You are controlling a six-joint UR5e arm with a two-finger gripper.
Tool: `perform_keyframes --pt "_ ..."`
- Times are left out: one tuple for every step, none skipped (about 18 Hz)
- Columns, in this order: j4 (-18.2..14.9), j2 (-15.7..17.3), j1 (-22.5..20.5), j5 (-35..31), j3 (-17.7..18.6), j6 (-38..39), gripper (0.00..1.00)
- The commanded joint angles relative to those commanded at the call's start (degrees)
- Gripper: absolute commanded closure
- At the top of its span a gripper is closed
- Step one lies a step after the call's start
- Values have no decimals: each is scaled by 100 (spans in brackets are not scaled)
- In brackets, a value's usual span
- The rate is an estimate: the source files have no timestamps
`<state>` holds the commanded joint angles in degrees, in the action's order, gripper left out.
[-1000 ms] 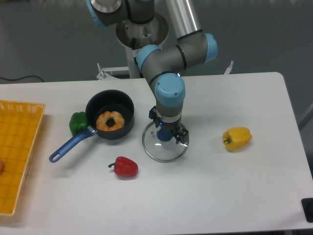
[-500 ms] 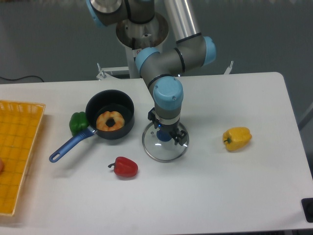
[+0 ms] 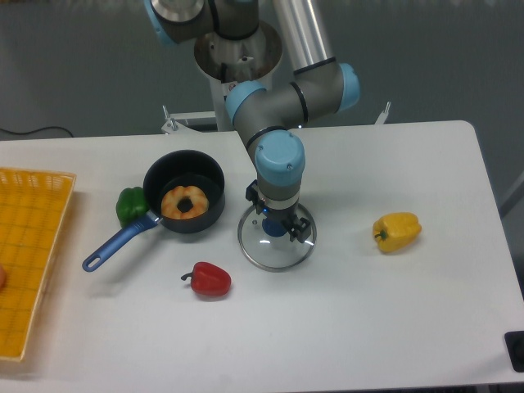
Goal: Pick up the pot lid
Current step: 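Close the gripper on the blue knob of the glass lid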
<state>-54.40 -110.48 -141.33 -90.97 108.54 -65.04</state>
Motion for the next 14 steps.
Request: perform_keyframes --pt "0 0 0 0 0 0 6" --pt "0 -9 9 0 0 0 10" --pt "0 -9 9 9 0 35 13" --pt "0 -9 35 9 -9 105 15" --pt "-9 -26 35 9 -35 166 18" --pt "-9 -44 35 9 -44 219 19" --pt "-9 -53 35 9 -53 237 20" --pt "-9 -53 35 0 -53 255 26" --pt "-17 -53 35 0 -53 246 29" --pt "-18 -53 35 0 -61 237 29" --pt "-18 -53 35 0 -62 237 30" --pt "-26 -53 35 0 -70 229 31" --pt "-26 -53 35 0 -88 220 34" --pt "-35 -53 35 0 -97 211 34"
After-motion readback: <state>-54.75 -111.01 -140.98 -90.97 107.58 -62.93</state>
